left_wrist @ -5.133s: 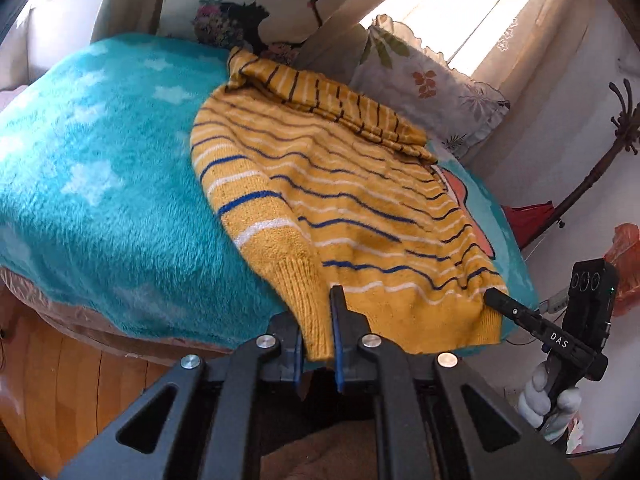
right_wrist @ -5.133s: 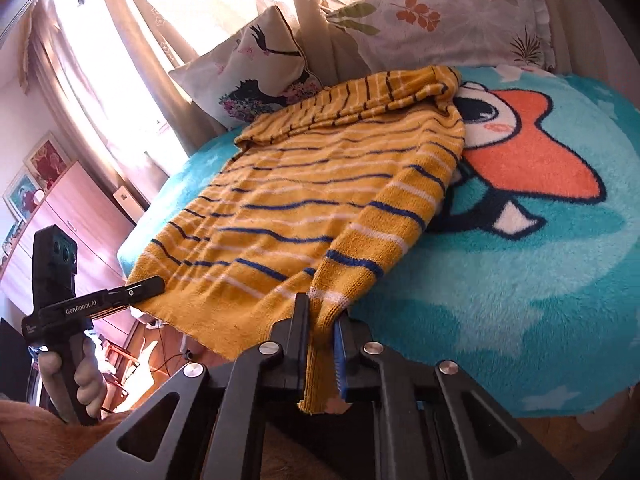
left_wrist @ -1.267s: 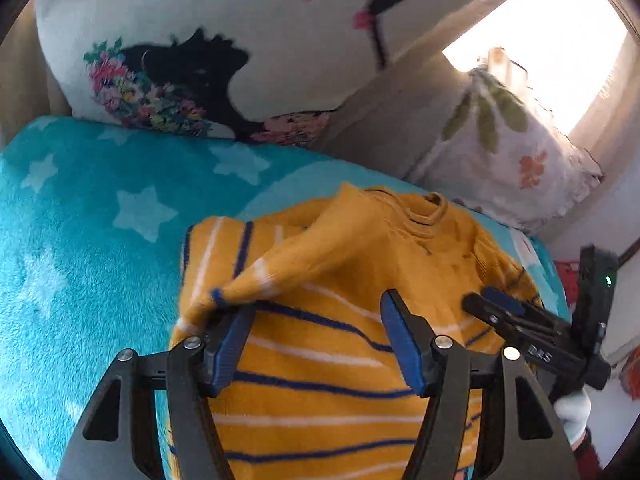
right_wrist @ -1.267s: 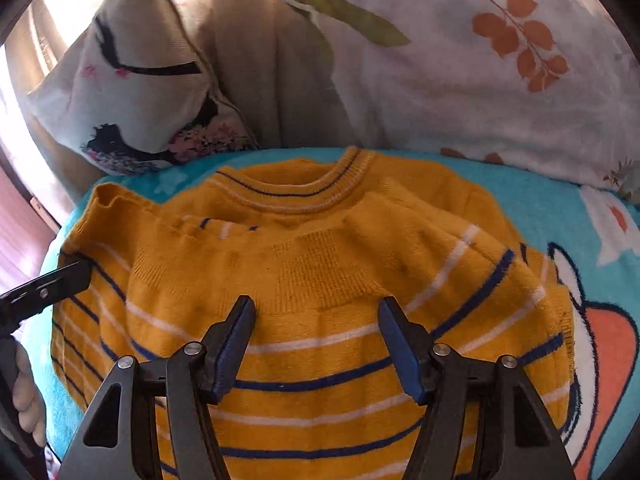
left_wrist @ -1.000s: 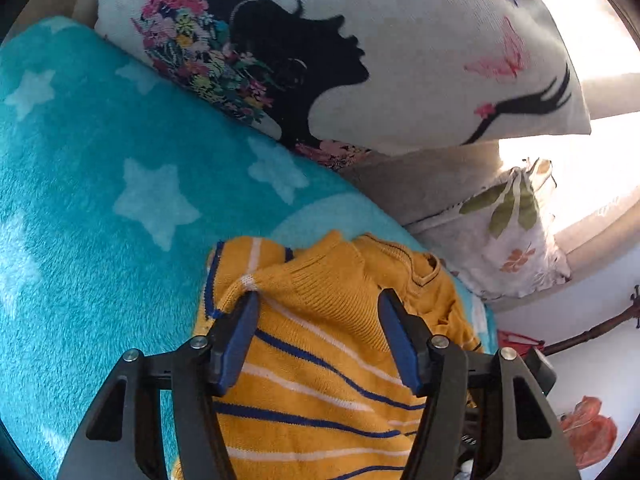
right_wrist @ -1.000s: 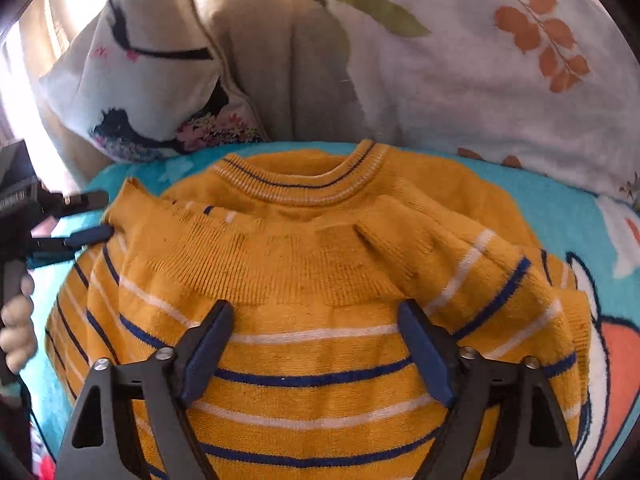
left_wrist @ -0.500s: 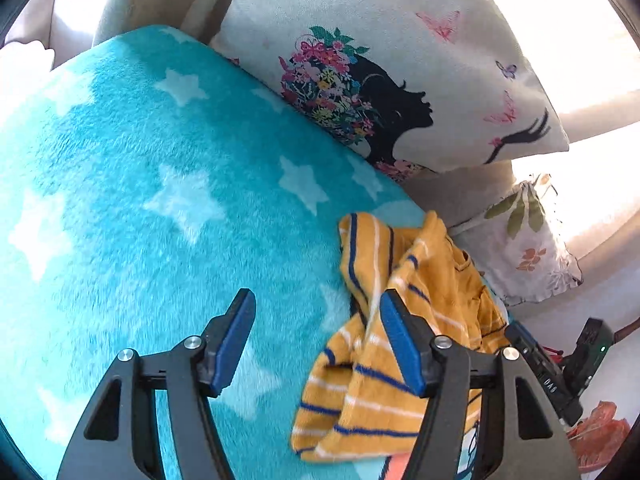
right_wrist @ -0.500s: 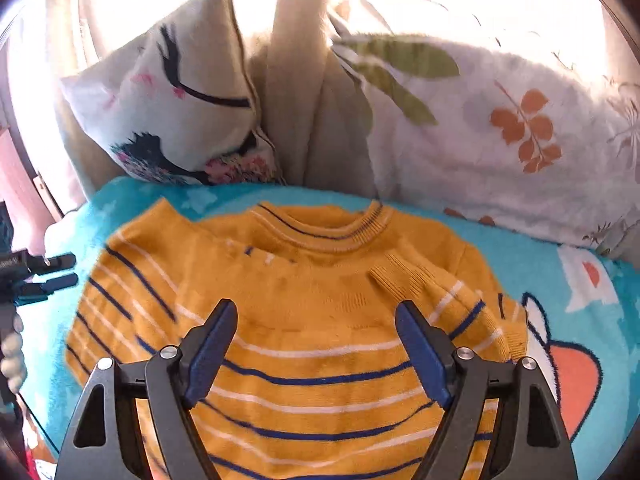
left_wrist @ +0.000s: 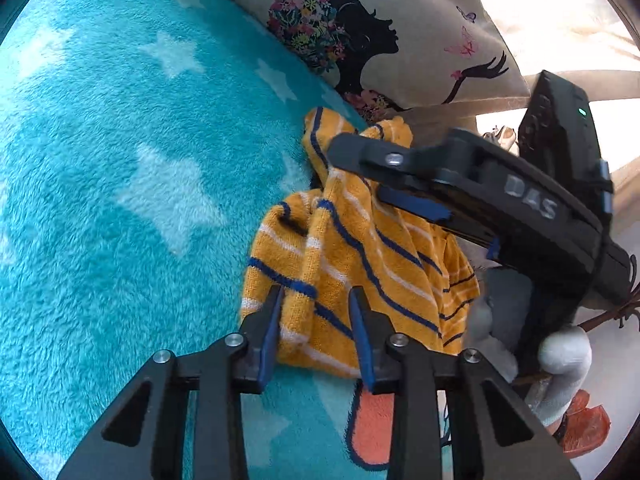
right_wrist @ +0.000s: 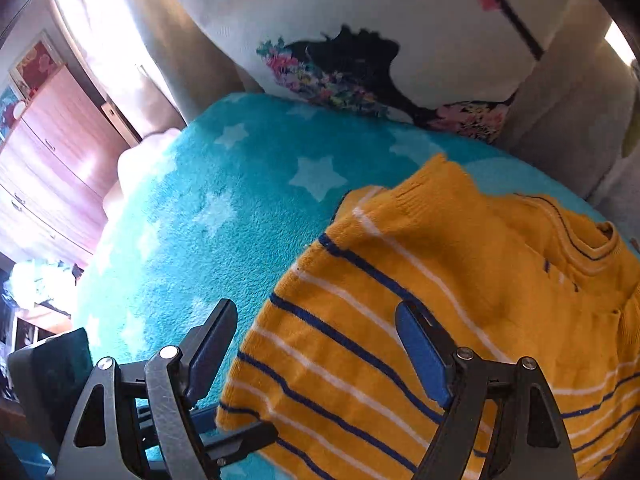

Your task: Fold small clothes

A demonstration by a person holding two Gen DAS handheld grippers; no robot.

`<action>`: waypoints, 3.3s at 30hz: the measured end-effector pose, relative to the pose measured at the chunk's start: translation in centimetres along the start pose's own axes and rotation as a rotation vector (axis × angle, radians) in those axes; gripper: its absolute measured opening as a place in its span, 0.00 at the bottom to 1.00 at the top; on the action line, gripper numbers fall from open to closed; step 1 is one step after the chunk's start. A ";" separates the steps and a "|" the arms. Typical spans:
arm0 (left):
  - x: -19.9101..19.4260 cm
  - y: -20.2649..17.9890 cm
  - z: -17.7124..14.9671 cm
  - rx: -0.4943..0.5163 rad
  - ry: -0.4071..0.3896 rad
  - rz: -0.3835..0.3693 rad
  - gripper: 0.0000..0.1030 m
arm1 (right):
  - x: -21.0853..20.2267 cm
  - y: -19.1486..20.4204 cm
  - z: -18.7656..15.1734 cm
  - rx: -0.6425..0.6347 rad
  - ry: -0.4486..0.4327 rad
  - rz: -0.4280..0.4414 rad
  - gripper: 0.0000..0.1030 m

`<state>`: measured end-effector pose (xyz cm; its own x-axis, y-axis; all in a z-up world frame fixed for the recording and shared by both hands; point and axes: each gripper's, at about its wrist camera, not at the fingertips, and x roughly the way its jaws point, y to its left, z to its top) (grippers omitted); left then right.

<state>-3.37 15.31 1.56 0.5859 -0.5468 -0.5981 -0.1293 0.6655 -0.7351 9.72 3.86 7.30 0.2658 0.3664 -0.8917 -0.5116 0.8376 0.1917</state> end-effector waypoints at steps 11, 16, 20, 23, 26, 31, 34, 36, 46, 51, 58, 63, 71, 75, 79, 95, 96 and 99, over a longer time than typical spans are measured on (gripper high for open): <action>-6.8 0.6 -2.5 0.043 -0.083 0.014 0.47 | 6.0 5.8 -0.7 -0.246 0.089 -0.410 0.80; -8.2 0.1 -3.1 0.062 -0.102 0.055 0.48 | 3.4 5.7 -3.1 -0.251 0.024 -0.466 0.28; -8.4 -1.5 -2.9 0.076 -0.118 0.076 0.53 | -1.4 3.5 -3.6 -0.156 -0.061 -0.338 0.14; -7.7 -3.4 -3.0 0.107 -0.112 0.087 0.55 | -5.6 0.6 -3.4 -0.068 -0.143 -0.262 0.14; -6.2 -5.6 -3.3 0.144 -0.085 0.091 0.55 | -9.8 -4.0 -3.7 0.024 -0.219 -0.241 0.13; -2.5 -9.7 -4.2 0.224 -0.022 0.091 0.55 | -15.2 -15.0 -7.6 0.239 -0.306 -0.225 0.12; 0.3 -12.3 -4.5 0.273 0.017 0.088 0.55 | -16.6 -21.6 -10.8 0.386 -0.322 -0.183 0.12; 2.6 -14.0 -4.4 0.293 0.051 0.084 0.55 | -16.4 -25.4 -12.8 0.470 -0.319 -0.135 0.12; 12.3 -20.9 -5.1 0.427 0.168 0.096 0.57 | -18.9 -33.1 -19.5 0.711 -0.433 -0.013 0.55; 15.4 -21.8 -8.6 0.484 0.206 0.148 0.60 | -22.2 -31.6 -20.5 0.673 -0.515 0.060 0.67; 14.3 -22.5 -11.3 0.603 0.171 0.208 0.67 | -19.7 -27.5 -19.9 0.570 -0.436 0.342 0.52; 10.2 -21.4 -11.2 0.601 0.187 0.135 0.67 | -14.0 -27.0 -20.7 0.497 -0.199 0.023 0.48; 10.1 -17.8 -5.3 0.444 0.118 0.155 0.69 | -14.3 -28.3 -22.3 0.561 -0.218 -0.115 0.67; 14.0 -16.4 -3.0 0.375 0.215 0.088 0.73 | -15.7 -26.9 -21.2 0.478 -0.277 -0.119 0.72; 18.0 -16.4 -2.6 0.343 0.300 -0.014 0.79 | -15.9 -28.4 -18.6 0.498 -0.343 -0.061 0.91; 13.4 -19.5 1.4 0.437 0.195 0.074 0.53 | -9.7 -26.3 -15.0 0.595 -0.351 0.451 0.86; 13.6 -18.7 1.0 0.445 0.198 0.127 0.52 | -9.9 -26.3 -15.6 0.595 -0.340 0.394 0.86; 12.6 -15.7 0.5 0.402 0.221 0.153 0.52 | -12.3 -26.1 -17.2 0.575 -0.348 0.284 0.86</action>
<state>6.44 -1.81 5.72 0.3945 -0.4929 -0.7755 0.1440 0.8667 -0.4777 5.73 -29.46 6.17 0.4798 0.6290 -0.6116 -0.1150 0.7362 0.6669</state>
